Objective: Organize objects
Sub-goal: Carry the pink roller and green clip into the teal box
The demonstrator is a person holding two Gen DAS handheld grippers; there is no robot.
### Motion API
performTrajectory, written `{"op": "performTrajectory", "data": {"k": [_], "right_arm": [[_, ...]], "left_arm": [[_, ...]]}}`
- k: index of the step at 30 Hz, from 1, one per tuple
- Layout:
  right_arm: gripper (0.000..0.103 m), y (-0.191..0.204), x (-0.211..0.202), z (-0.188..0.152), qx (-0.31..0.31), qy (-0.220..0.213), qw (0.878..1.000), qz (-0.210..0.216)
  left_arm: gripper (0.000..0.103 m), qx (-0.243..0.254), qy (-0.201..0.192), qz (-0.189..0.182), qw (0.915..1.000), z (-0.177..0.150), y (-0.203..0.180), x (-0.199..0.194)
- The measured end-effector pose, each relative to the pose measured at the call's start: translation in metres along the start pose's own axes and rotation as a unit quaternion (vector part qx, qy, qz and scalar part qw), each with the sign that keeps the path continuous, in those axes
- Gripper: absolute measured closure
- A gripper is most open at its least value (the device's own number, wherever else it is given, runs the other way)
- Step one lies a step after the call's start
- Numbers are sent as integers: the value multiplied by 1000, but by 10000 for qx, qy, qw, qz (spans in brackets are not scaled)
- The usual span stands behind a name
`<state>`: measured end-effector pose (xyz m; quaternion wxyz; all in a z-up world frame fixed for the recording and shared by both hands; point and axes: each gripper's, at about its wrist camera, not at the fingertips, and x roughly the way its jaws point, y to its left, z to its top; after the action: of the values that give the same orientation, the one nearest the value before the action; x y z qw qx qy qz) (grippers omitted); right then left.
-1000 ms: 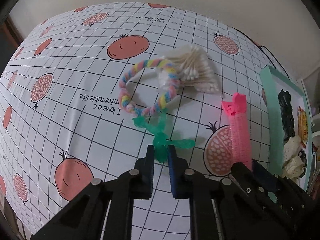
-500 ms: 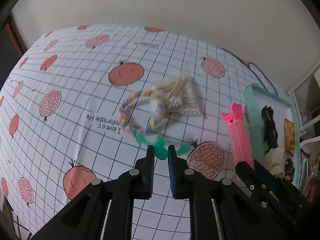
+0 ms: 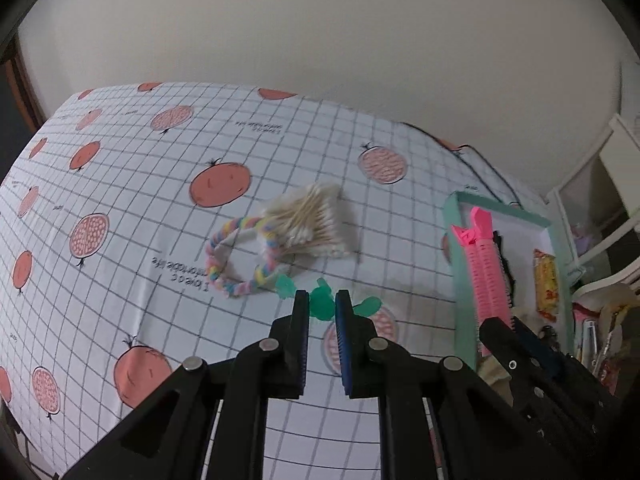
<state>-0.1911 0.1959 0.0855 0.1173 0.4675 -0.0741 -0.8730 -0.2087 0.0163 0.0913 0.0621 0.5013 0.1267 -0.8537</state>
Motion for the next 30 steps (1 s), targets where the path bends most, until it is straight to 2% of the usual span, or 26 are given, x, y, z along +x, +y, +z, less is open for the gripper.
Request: {"op": "performTrajectory", "data": {"k": [12, 16, 27, 30], "right_arm": [[78, -56, -20, 6, 485, -222, 9972, -518], [78, -72, -26, 5, 532, -257, 9950, -803], [78, -109, -32, 2, 724, -217, 9888, -1288], [78, -115, -29, 1, 768, -159, 9880, -1334]], "left_arm": [[90, 258, -442, -584, 9970, 3, -46, -12], [90, 439, -553, -929, 9932, 0, -69, -13], [90, 872, -565, -1596, 9817, -14, -122, 2], [90, 913, -542, -1644, 9807, -18, -130, 11]]}}
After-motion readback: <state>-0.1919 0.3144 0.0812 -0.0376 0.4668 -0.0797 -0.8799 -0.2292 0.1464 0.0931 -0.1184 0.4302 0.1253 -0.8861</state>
